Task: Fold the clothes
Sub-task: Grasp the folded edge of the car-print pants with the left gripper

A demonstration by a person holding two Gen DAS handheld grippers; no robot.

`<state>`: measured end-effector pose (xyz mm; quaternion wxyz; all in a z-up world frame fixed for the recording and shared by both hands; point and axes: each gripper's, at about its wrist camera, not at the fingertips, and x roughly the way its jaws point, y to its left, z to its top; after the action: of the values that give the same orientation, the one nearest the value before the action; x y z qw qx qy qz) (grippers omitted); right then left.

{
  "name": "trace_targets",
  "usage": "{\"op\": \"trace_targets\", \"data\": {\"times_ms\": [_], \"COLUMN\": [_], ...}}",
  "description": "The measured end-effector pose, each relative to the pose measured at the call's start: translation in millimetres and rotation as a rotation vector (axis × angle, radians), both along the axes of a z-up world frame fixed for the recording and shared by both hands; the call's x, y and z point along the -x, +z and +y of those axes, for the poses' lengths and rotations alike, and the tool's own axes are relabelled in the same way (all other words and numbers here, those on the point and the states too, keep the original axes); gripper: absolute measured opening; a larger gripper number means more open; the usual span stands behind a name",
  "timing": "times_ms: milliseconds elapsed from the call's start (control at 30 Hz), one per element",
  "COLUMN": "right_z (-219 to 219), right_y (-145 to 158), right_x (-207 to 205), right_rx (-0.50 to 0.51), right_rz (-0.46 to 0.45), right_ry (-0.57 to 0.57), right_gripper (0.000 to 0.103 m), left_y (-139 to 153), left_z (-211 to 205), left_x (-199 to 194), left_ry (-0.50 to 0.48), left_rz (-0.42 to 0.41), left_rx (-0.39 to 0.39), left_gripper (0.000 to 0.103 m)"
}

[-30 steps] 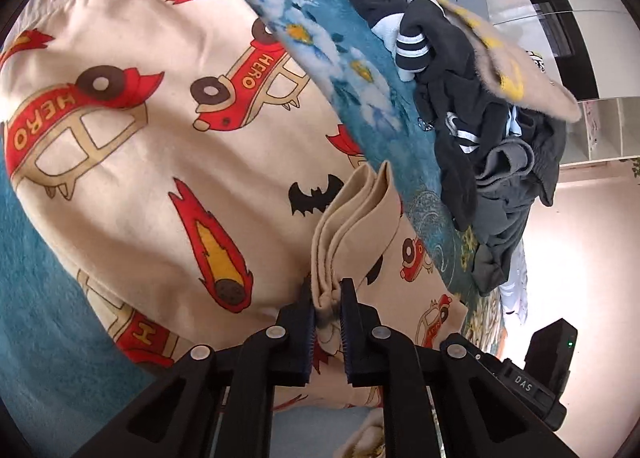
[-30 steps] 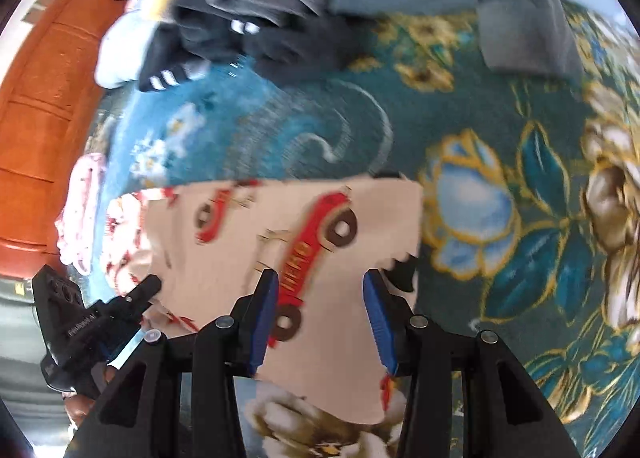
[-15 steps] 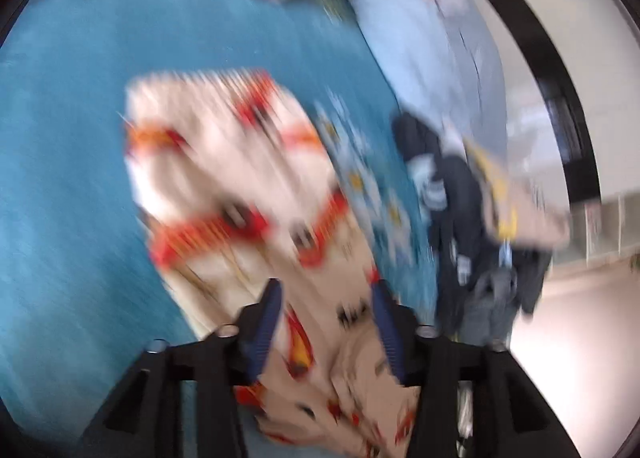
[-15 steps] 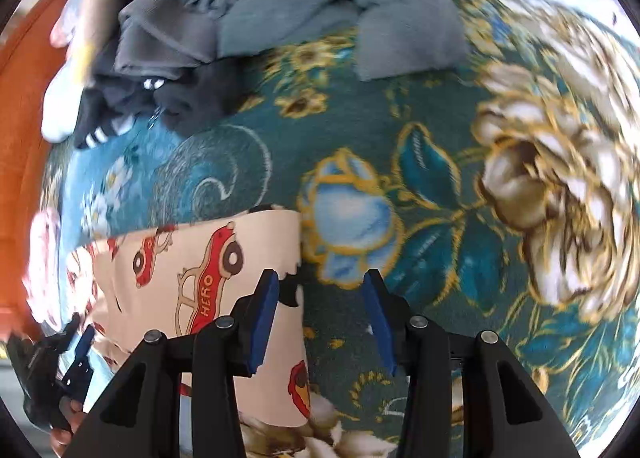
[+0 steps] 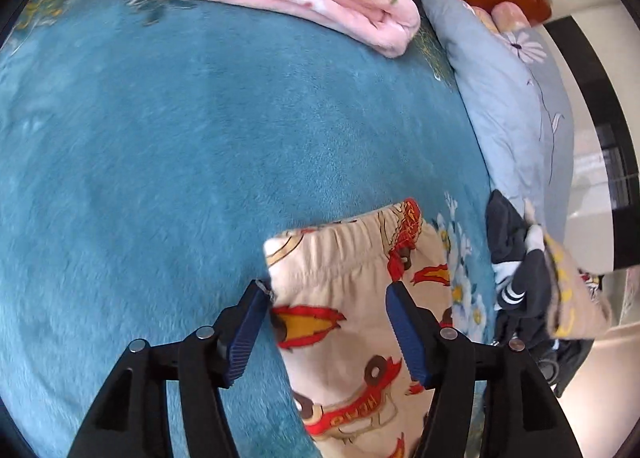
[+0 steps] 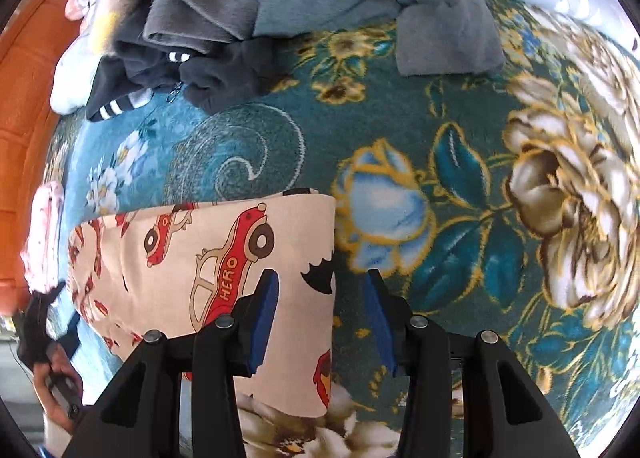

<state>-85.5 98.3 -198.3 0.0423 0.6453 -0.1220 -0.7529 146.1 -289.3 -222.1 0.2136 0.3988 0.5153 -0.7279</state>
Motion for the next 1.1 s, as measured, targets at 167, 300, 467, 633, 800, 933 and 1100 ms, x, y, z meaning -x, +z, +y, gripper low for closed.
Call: {"op": "trace_targets", "data": {"times_ms": [167,300,467,633,800,933,1100], "right_z": [-4.3,-11.1,-22.8,-19.6,-21.3,-16.6,4.6], "right_y": [-0.5,-0.2,5.2,5.4,4.2,16.0,16.9], "right_x": [0.4,2.8,-0.2,-1.9,4.3,5.9,5.2], "right_rx": [-0.014,0.001,-0.004,-0.017,-0.016,0.003,-0.005], "right_rz": [-0.018,-0.029,-0.003,0.013,0.020,0.070,0.084], "right_ry": [0.002,0.008,0.055,0.027,0.015,0.004,-0.067], "right_gripper": [0.045,0.045,0.045,0.045,0.045,0.045,0.045], "left_y": [-5.6,-8.3,26.2,95.4,165.3,176.2,129.4], "left_z": [-7.4,-10.2,6.1,54.9,127.4,198.3,276.8], "left_x": [-5.7,-10.9,-7.4,7.2,37.0,54.9,61.5], "left_ry": [0.043,0.071,-0.002,-0.216,-0.453,-0.632,-0.825], "left_rz": [0.066,0.053,0.154,0.279,0.440,0.501,0.380], "left_rx": [-0.043,-0.049,0.052,0.246,0.348,0.315,0.232], "left_gripper": [0.062,0.022,0.020,0.019,0.019,0.019,0.019]}}
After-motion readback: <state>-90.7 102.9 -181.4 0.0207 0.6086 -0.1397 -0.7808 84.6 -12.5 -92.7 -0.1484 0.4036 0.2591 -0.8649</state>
